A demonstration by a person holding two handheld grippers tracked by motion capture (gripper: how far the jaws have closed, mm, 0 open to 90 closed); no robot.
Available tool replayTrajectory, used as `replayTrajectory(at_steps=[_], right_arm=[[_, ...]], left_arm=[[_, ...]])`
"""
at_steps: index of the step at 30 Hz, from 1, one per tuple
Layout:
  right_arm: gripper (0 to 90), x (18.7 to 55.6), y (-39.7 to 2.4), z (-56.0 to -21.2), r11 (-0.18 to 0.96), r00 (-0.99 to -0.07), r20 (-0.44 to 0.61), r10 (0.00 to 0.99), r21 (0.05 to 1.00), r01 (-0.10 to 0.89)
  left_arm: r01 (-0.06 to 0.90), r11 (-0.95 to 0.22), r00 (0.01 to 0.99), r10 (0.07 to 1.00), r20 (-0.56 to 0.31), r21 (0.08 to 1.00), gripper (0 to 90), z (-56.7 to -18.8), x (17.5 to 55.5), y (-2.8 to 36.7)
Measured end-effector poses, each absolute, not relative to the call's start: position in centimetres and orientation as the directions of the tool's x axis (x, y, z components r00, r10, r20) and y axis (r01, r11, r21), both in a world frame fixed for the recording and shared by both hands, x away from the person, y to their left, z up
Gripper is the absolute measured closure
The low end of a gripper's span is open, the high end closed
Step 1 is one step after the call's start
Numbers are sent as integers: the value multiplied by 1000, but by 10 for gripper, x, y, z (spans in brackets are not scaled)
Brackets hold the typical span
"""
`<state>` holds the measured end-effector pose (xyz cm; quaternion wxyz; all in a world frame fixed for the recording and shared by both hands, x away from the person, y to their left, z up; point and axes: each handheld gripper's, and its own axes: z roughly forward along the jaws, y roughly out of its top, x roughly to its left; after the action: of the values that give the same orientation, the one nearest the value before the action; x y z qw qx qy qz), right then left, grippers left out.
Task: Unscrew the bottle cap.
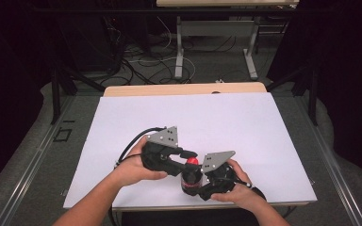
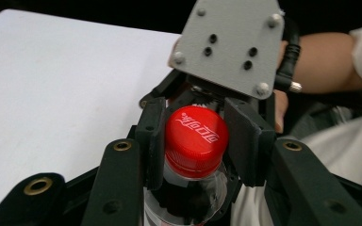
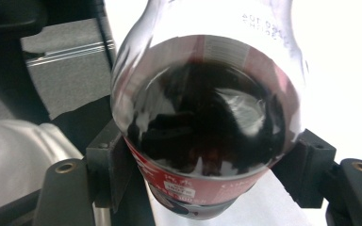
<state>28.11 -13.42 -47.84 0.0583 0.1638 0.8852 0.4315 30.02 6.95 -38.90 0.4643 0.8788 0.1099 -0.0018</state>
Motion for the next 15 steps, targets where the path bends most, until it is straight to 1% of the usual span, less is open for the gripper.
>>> replayTrajectory(at_steps=[2,3,4,5,7,8,10,12,14,15], right_arm=[[290,283,-136,-478,563,-927,53,372,781,270],[290,285,-137,-478,552,-921,40,388,790,267],[290,285,-138,-478,547,-912,53,406,785,289],[291,285,-138,-478,541,-905,44,423,789,291],[290,284,-138,-477,544,-890,38,454,780,311],[291,284,-137,-478,540,-885,33,464,781,312],[290,285,-138,-477,542,-884,31,467,779,313],[290,284,-138,-478,533,-879,26,475,786,312],[290,285,-140,-477,532,-885,40,464,786,314],[290,285,-140,-477,528,-885,31,464,793,304]], left_arm=[[255,-498,945,308,-106,829,613,-390,292,65],[277,-476,925,367,-98,835,613,-391,287,62],[288,-456,903,421,-81,842,614,-392,282,58],[305,-438,880,470,-73,845,614,-392,277,55],[343,-423,838,542,-69,838,614,-392,271,50],[352,-397,814,577,-68,847,614,-393,268,47],[369,-389,792,607,-66,844,614,-392,265,43],[359,-397,796,602,-56,845,612,-391,264,41],[350,-395,807,588,-60,850,607,-391,266,42],[347,-390,811,581,-64,853,596,-391,267,42]])
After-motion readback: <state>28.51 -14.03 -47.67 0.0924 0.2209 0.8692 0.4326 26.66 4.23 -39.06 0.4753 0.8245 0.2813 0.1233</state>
